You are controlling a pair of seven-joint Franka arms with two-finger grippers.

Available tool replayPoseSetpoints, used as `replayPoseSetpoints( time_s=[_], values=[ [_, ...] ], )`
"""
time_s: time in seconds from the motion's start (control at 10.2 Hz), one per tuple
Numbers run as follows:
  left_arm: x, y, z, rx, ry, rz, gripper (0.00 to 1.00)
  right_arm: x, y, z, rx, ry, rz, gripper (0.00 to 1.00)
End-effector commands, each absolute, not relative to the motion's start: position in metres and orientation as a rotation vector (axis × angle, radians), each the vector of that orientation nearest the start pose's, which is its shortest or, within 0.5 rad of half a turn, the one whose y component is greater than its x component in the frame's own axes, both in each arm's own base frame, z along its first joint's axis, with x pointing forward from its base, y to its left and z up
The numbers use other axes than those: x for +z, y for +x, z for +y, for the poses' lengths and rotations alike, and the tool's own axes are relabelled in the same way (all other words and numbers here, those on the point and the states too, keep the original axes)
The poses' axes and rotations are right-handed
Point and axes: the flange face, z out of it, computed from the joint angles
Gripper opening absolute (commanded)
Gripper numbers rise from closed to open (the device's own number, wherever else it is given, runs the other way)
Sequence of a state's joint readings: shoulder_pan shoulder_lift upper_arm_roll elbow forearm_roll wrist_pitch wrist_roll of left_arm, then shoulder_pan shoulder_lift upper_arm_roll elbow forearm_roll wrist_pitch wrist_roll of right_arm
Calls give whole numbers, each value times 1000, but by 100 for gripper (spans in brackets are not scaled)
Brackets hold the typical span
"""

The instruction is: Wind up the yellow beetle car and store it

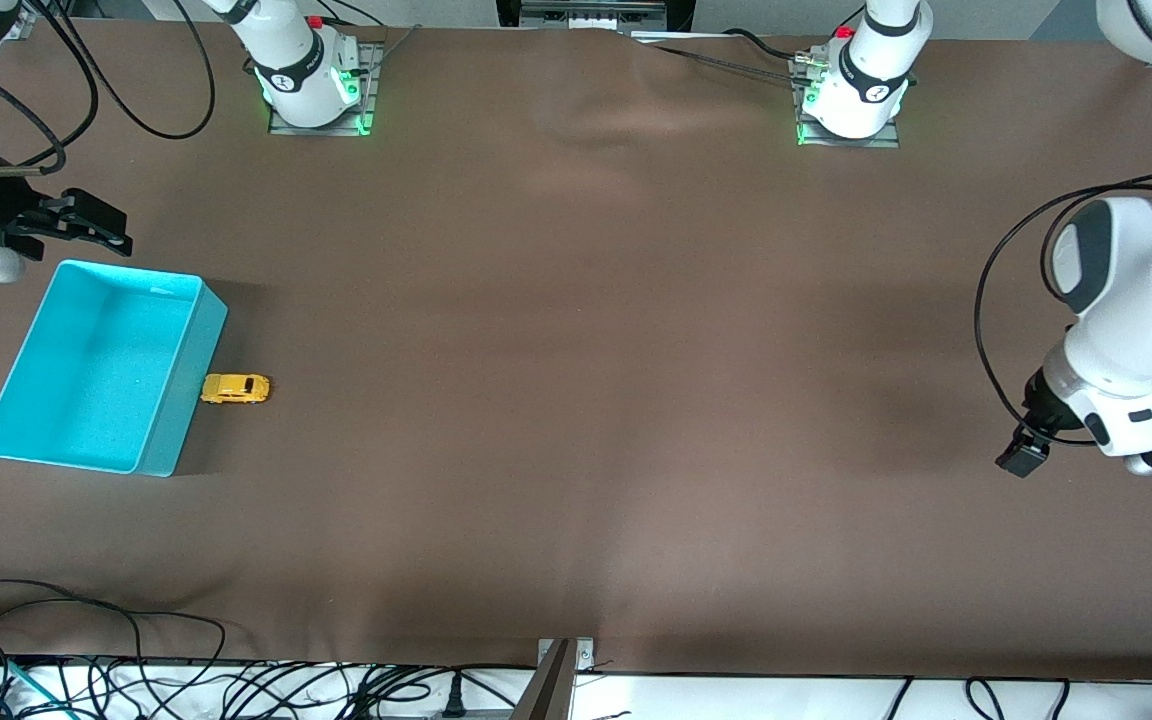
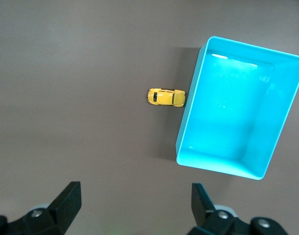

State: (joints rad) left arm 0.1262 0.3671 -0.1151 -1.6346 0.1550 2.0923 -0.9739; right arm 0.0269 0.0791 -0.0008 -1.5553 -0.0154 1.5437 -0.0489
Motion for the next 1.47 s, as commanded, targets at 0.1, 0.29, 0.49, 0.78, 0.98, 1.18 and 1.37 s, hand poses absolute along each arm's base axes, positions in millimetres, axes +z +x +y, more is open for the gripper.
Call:
replayPoseSetpoints(
  time_s=[0.1, 0.29, 0.49, 0.78, 0.98, 1.18, 1.37],
  values=[
    [457, 663, 20, -9, -2929, -1082, 100, 534, 604, 9, 234, -3138, -131, 100],
    [471, 652, 14, 72, -3007, -883, 100, 505, 621, 12, 189, -3142, -143, 100],
    [485, 641, 13, 122, -3089, -576, 100, 453, 615, 11, 157, -3135, -176, 100],
    [494, 636, 14, 168, -3151, -82, 100, 386, 603, -5, 30, -3120, -387, 100],
    [498, 629, 14, 202, -3205, -10, 99, 339, 588, -16, -31, -3099, -569, 100],
    [493, 624, 10, 264, -3207, -17, 100, 302, 579, -19, 43, -3001, -915, 100],
    [490, 624, 7, 272, -3206, -10, 97, 282, 582, -20, 40, -2807, -1387, 100]
  ],
)
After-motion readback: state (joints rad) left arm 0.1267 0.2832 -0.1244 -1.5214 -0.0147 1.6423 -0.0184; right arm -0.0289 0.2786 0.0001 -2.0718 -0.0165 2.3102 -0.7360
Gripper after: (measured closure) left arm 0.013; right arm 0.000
